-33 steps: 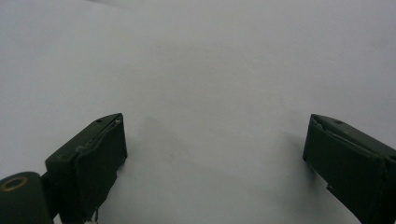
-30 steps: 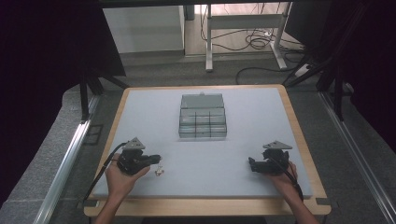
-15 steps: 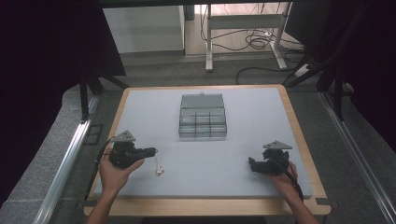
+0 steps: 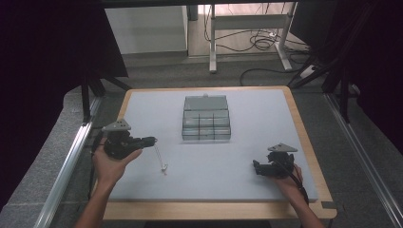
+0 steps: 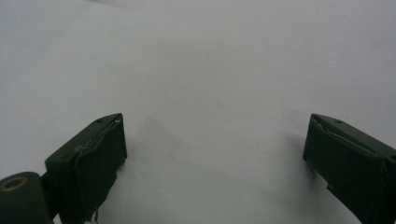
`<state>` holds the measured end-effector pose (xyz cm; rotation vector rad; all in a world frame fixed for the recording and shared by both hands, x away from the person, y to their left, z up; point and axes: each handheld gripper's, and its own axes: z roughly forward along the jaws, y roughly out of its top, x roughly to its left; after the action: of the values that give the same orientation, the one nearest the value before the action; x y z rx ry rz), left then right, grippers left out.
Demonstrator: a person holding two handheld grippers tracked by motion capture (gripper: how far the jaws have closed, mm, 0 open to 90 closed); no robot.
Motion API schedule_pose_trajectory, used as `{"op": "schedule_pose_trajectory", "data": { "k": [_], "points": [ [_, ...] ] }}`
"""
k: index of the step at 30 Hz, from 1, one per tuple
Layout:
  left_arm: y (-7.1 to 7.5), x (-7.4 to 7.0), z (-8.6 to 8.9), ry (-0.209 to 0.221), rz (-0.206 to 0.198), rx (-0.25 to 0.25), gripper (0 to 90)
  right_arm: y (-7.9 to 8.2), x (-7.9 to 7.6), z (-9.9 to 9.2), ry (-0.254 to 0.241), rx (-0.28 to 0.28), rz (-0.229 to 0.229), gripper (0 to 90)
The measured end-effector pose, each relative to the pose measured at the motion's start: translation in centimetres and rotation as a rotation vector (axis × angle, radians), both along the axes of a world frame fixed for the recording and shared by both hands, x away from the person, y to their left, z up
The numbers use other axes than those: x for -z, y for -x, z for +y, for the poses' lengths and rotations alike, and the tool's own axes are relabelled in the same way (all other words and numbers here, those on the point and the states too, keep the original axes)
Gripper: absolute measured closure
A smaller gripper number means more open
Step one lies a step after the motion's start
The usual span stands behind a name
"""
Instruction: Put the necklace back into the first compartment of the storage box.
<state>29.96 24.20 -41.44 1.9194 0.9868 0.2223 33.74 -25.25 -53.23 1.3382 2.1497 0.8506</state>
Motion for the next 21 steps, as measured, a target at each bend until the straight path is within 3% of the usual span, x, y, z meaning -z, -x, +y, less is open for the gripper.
{"op": "schedule_pose_trajectory", "data": {
  "k": [13,21],
  "points": [
    [-0.8,-3.6,-0.4,0.020,-0.044,0.012,88.8,0.0,0.0,0.0,-0.001,0.001,-0.002,5.7],
    [-1.3,-5.0,-0.6,0.025,-0.052,0.016,88.8,0.0,0.0,0.0,-0.001,0.000,-0.001,5.7]
  ]
}}
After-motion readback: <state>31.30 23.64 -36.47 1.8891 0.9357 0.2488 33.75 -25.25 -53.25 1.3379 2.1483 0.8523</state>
